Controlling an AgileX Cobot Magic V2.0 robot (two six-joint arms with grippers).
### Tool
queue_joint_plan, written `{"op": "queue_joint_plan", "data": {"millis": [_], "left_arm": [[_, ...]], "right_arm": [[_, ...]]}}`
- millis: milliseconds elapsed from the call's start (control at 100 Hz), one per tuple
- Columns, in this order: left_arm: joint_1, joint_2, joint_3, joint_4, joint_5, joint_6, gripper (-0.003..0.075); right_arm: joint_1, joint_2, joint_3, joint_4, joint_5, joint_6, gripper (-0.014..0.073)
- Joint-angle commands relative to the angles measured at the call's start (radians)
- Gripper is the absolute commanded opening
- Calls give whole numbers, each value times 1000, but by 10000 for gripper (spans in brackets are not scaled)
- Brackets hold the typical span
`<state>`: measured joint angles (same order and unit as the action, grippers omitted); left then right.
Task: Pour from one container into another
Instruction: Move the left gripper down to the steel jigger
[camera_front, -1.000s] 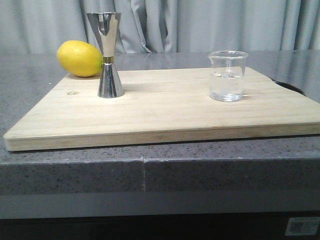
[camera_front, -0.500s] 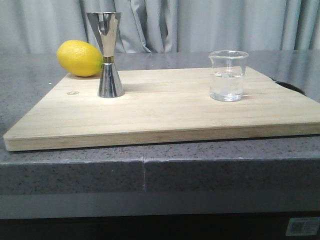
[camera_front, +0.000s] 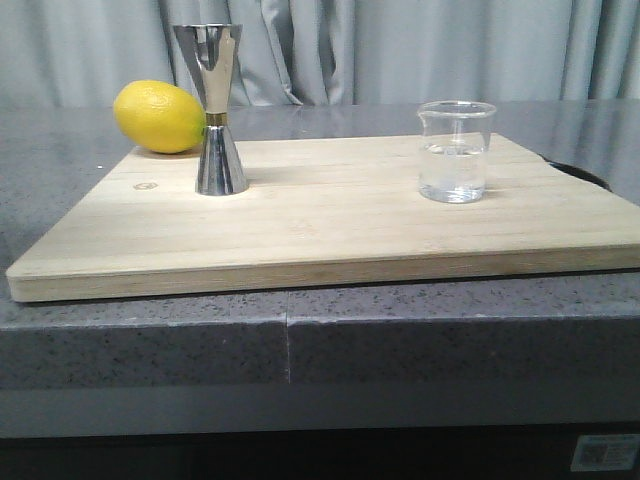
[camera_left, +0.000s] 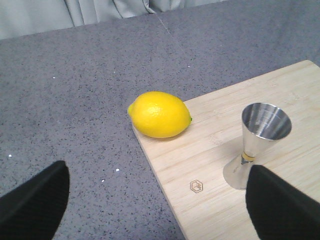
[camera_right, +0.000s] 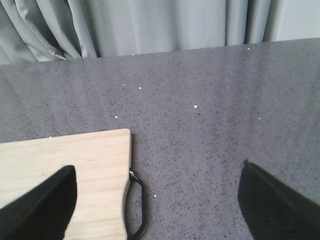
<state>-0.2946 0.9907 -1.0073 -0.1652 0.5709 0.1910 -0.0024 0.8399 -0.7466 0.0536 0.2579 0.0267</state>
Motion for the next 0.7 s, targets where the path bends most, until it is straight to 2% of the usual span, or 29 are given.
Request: {"op": "queue_joint_plan", "data": {"millis": [0, 70, 140, 320, 540, 690], "left_arm": [[-9, -6, -37, -24, -89, 48, 660], [-9, -6, -24, -62, -106, 127, 659], [-9, -10, 11, -165, -146, 254, 659], [-9, -9, 151, -609, -202, 717, 659], [-9, -5, 295, -1097, -166, 1295, 659], [-9, 42, 335, -1334, -109, 1529, 659]], "right_arm": [[1, 7, -35, -16, -50, -8, 596], [1, 16, -34, -22, -40, -8, 596], [1, 16, -34, -27, -36, -8, 596], [1, 16, -34, -54, -31, -8, 596], [1, 16, -34, -70, -20, -8, 595], [1, 16, -34, -70, -7, -8, 595]]}}
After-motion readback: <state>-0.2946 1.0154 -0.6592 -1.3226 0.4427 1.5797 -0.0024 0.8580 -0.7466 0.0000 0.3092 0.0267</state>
